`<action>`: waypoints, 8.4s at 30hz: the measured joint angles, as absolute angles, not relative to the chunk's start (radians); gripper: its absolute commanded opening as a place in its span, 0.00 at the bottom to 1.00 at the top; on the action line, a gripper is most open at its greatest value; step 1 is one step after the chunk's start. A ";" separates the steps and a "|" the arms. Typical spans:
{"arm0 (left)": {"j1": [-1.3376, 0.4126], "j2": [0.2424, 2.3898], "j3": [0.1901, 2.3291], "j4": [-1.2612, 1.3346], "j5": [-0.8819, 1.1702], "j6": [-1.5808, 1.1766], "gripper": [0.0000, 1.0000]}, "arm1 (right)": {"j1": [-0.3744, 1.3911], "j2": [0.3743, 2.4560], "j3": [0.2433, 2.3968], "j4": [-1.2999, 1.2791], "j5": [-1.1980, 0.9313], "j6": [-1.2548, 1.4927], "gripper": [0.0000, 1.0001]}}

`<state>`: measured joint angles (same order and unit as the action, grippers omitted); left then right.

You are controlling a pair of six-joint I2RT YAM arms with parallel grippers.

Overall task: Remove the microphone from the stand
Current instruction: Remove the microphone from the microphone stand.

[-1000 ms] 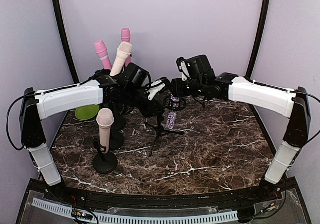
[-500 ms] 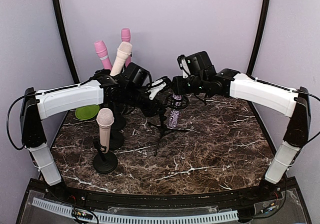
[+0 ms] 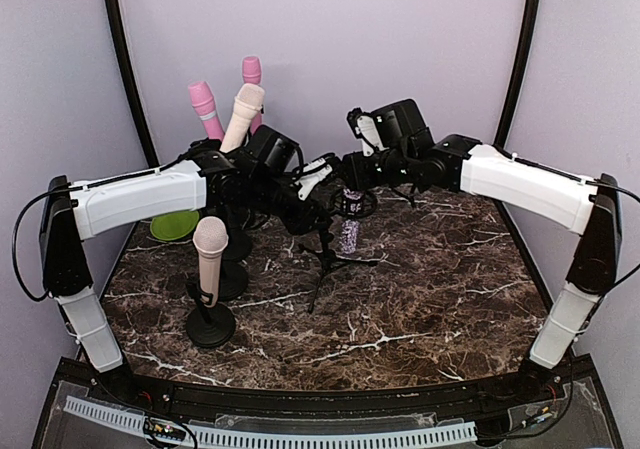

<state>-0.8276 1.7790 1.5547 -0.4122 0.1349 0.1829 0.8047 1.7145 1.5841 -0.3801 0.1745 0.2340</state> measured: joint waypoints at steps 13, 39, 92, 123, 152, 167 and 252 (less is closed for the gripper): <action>-0.828 1.778 1.555 -0.403 0.138 0.196 0.17 | 0.805 1.721 1.641 -0.448 0.208 0.250 0.22; -0.828 1.772 1.565 -0.410 0.123 0.204 0.15 | 0.791 1.734 1.690 -0.452 0.108 0.123 0.24; -0.823 1.751 1.733 -0.725 0.103 0.292 0.05 | 0.753 1.758 1.775 -0.455 -0.233 0.007 0.29; -0.810 1.843 1.658 -0.580 0.096 0.262 0.71 | 0.768 1.756 1.610 -0.354 -0.039 0.289 0.29; -0.744 1.714 1.423 -0.401 0.345 0.147 0.82 | 0.802 1.746 1.557 -0.286 -0.094 0.255 0.30; -0.735 1.684 1.373 -0.389 0.377 0.165 0.30 | 0.805 1.746 1.565 -0.304 -0.089 0.250 0.30; -0.831 1.692 1.459 -0.416 0.178 0.361 0.00 | 0.827 1.718 1.887 -0.705 -0.070 0.082 0.32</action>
